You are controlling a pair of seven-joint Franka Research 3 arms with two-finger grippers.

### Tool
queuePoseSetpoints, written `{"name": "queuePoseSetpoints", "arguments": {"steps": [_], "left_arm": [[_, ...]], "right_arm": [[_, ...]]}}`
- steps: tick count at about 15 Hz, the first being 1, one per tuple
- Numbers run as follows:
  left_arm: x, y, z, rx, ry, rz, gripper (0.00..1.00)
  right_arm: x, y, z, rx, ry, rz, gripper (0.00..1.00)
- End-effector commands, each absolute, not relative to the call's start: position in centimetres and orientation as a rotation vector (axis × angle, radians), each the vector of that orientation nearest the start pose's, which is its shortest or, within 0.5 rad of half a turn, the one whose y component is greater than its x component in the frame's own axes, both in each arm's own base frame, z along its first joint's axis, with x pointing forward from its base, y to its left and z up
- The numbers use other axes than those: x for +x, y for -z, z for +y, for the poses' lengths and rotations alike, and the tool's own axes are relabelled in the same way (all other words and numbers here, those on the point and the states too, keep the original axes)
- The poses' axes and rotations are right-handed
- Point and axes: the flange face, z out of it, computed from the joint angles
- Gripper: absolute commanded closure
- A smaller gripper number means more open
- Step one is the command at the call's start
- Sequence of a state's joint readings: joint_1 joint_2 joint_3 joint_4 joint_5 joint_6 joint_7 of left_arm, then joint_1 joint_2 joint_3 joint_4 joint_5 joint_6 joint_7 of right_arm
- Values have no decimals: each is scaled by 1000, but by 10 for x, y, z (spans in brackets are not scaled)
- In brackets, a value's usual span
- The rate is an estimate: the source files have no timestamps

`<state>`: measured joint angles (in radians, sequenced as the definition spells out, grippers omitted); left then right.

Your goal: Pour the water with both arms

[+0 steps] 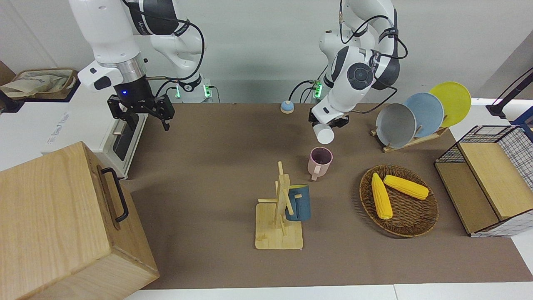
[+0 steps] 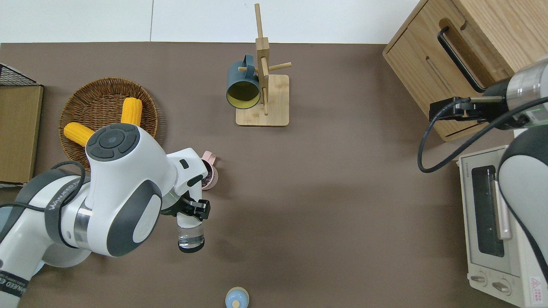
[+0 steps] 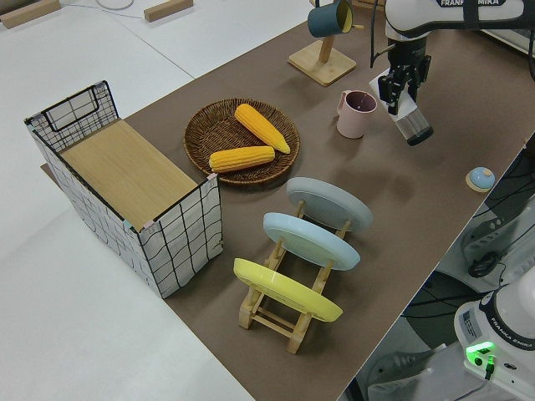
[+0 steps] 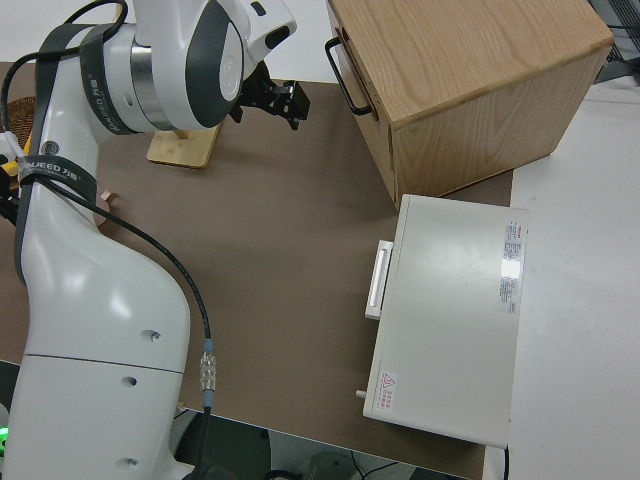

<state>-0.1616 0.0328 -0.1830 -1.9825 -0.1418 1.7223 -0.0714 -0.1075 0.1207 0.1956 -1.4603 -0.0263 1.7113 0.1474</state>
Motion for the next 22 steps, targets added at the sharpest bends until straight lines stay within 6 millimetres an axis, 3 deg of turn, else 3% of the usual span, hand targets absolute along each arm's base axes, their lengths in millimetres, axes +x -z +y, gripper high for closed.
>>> {"name": "queuePoseSetpoints", "arguments": {"steps": [1, 13, 20, 22], "left_arm": [[496, -442, -190, -3143, -512, 349, 1000], [482, -449, -187, -3152, -441, 314, 1000], [447, -445, -180, -3202, -63, 196, 1000], [441, -445, -177, -3201, -41, 189, 1000]], "right_arm": [[602, -625, 40, -3114, 220, 72, 9], [602, -625, 40, -3114, 220, 72, 9], [602, -625, 40, -3114, 220, 72, 9], [602, -626, 40, -3113, 222, 72, 9]]}}
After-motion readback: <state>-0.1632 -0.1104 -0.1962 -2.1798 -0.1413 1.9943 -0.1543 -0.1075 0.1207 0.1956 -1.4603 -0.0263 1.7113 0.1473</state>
